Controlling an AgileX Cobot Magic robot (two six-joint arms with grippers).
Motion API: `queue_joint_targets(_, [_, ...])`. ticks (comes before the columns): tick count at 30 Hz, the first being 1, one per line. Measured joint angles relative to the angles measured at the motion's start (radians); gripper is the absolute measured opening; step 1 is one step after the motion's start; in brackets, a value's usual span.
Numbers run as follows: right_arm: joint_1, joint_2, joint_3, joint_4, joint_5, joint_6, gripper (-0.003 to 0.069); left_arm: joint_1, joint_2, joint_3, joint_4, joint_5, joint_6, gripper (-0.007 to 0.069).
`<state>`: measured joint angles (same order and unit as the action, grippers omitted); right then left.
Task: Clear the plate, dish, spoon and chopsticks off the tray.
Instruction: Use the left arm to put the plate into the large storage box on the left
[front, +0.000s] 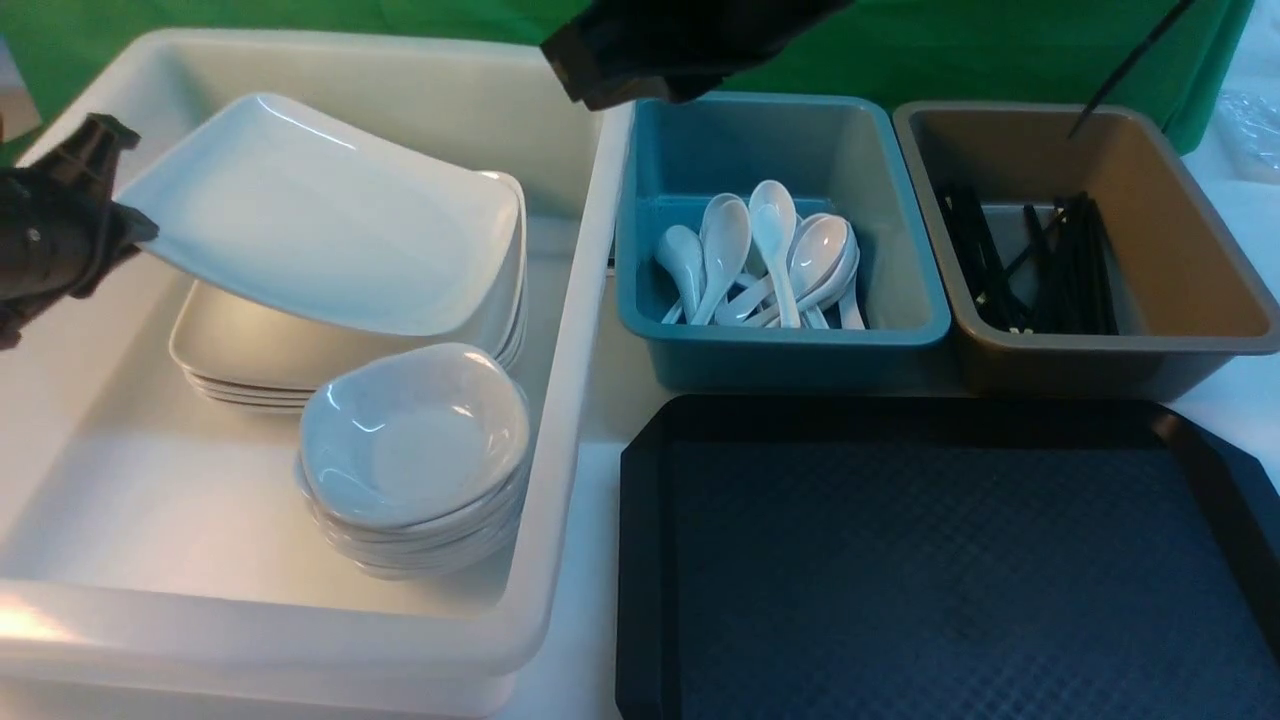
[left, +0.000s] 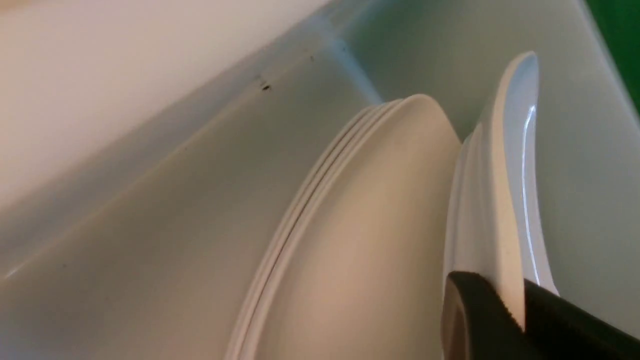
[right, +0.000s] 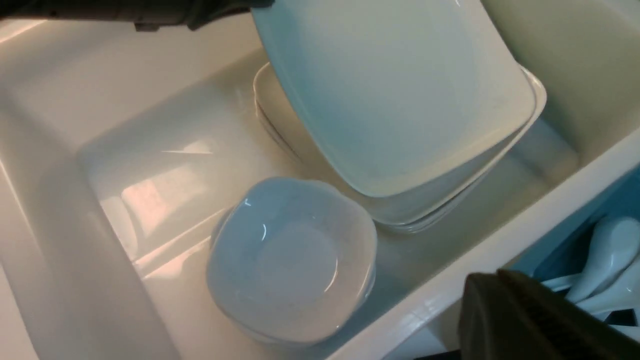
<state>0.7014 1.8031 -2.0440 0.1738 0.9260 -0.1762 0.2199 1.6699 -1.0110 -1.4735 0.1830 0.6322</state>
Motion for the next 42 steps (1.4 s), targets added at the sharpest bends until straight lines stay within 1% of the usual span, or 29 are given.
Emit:
queue_joint_targets(4, [0.0,0.0,-0.001,0.0,-0.007,0.0,0.0029,-0.001,0.024,0.0,-0.001,-0.001,-0.008,0.0034])
queue_joint_targets(8, [0.0,0.0,-0.001,0.0,-0.007,0.0,0.0031,-0.001,0.028,0.0,0.052,0.008,-0.045,0.0048])
queue_joint_targets(9, [0.0,0.0,-0.001,0.0,-0.008,0.0,0.0031,-0.001,0.028,0.0,0.107,0.014,-0.067,0.0074])
queue_joint_targets(10, [0.0,0.0,-0.001,0.0,-0.009,0.0,0.0031,-0.001,0.028,0.0,0.126,0.017,-0.076,0.0092])
queue_joint_targets(11, [0.0,0.0,-0.001,0.0,-0.011,0.0,0.0031,-0.001,0.029,0.0,0.174,0.024,-0.09,0.0126])
queue_joint_targets(12, [0.0,0.0,-0.001,0.0,-0.011,0.0,0.0031,-0.001,0.029,0.0,0.182,0.024,-0.095,0.0132])
queue_joint_targets(14, [0.0,0.0,-0.001,0.0,-0.015,0.0,0.0031,-0.001,0.029,0.0,0.26,0.043,-0.13,0.0205])
queue_joint_targets(15, [0.0,0.0,-0.001,0.0,-0.016,0.0,0.0031,-0.001,0.029,0.0,0.276,0.052,-0.135,0.023])
queue_joint_targets(17, [0.0,0.0,-0.001,0.0,-0.018,0.0,0.0031,-0.002,0.029,0.0,0.397,0.093,-0.162,0.0346])
queue_joint_targets(18, [0.0,0.0,-0.001,0.0,-0.018,0.0,0.0031,-0.002,0.029,0.0,0.421,0.103,-0.167,0.0372])
queue_joint_targets(22, [0.0,0.0,-0.001,0.003,-0.013,0.001,0.0034,-0.002,0.029,0.0,0.543,0.173,-0.188,0.0524])
queue_joint_targets(26, [0.0,0.0,-0.001,0.004,0.013,0.003,0.0034,-0.002,0.015,0.0,0.616,0.208,-0.21,0.058])
queue_joint_targets(31, [0.0,0.0,-0.001,0.005,0.045,0.005,0.0036,-0.002,-0.054,-0.002,0.65,0.215,-0.211,0.0583])
queue_joint_targets(34, [0.0,0.0,-0.001,0.007,0.062,0.007,0.0036,-0.002,-0.115,-0.004,0.681,0.219,-0.21,0.0564])
queue_joint_targets(37, [0.0,-0.012,-0.001,0.007,0.069,0.013,0.0036,-0.002,-0.192,-0.009,0.69,0.262,-0.167,0.0484])
queue_joint_targets(39, [0.0,-0.032,-0.001,0.0,0.069,0.018,0.0036,-0.011,-0.248,-0.009,0.689,0.312,-0.104,0.04])
queue_joint_targets(40, [0.0,-0.05,-0.001,-0.011,0.069,0.022,0.0036,-0.023,-0.283,-0.009,0.689,0.358,-0.057,0.0314])
queue_joint_targets(42, [0.0,-0.088,-0.001,-0.034,0.066,0.033,0.0036,-0.05,-0.34,-0.009,0.69,0.403,-0.025,0.0198])
